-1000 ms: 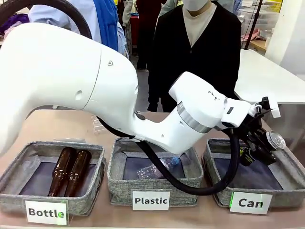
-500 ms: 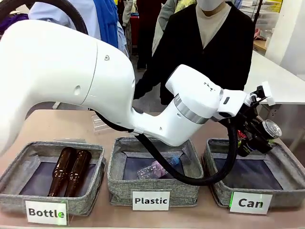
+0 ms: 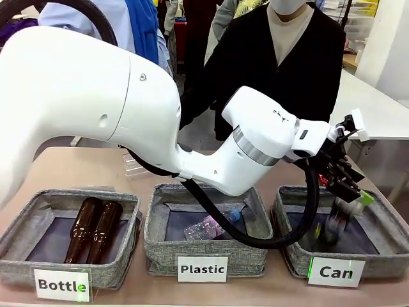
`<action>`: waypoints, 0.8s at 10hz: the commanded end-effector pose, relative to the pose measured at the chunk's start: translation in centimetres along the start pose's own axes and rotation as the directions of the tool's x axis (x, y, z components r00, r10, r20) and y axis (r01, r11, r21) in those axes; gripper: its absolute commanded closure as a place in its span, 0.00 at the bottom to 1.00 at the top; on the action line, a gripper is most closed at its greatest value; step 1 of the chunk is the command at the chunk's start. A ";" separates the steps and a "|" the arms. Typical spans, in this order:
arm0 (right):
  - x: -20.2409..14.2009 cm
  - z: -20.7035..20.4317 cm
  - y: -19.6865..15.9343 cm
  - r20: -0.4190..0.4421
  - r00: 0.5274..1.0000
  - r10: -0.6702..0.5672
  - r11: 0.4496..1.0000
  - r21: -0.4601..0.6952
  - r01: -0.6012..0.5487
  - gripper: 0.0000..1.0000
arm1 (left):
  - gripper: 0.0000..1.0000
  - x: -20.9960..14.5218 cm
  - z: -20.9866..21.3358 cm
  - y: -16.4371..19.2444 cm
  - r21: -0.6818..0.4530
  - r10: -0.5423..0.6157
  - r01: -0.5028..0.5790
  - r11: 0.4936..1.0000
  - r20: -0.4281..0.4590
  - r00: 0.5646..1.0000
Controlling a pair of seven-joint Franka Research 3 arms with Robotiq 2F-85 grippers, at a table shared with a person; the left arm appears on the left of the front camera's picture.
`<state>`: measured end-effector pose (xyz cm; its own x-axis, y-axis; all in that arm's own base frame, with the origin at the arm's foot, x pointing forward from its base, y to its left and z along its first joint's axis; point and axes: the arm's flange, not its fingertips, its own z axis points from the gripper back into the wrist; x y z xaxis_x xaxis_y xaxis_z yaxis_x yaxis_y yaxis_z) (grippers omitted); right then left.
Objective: Sort the can waste into the basket.
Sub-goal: Pick up the can waste from the table and place it in the right Fabric basket.
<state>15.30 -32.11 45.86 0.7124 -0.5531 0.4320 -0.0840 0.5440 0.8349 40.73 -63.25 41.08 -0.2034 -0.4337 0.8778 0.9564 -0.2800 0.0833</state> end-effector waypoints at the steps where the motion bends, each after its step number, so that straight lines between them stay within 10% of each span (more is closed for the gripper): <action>1: 0.2 0.4 0.4 0.006 1.000 -0.002 1.000 -0.006 0.002 0.00 | 0.00 0.5 0.5 -0.3 -0.021 -0.007 0.007 1.000 -0.006 1.000; 8: 0.2 0.4 0.4 0.006 1.000 -0.002 1.000 -0.006 0.002 0.00 | 0.00 1.3 3.8 -3.5 -0.113 0.013 -0.020 0.993 -0.069 0.998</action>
<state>15.30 -32.12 45.86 0.7123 -0.5532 0.4320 -0.0839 0.5440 0.8349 39.25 -61.56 42.34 -0.2031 -0.4500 0.8696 0.9377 -0.3452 0.0404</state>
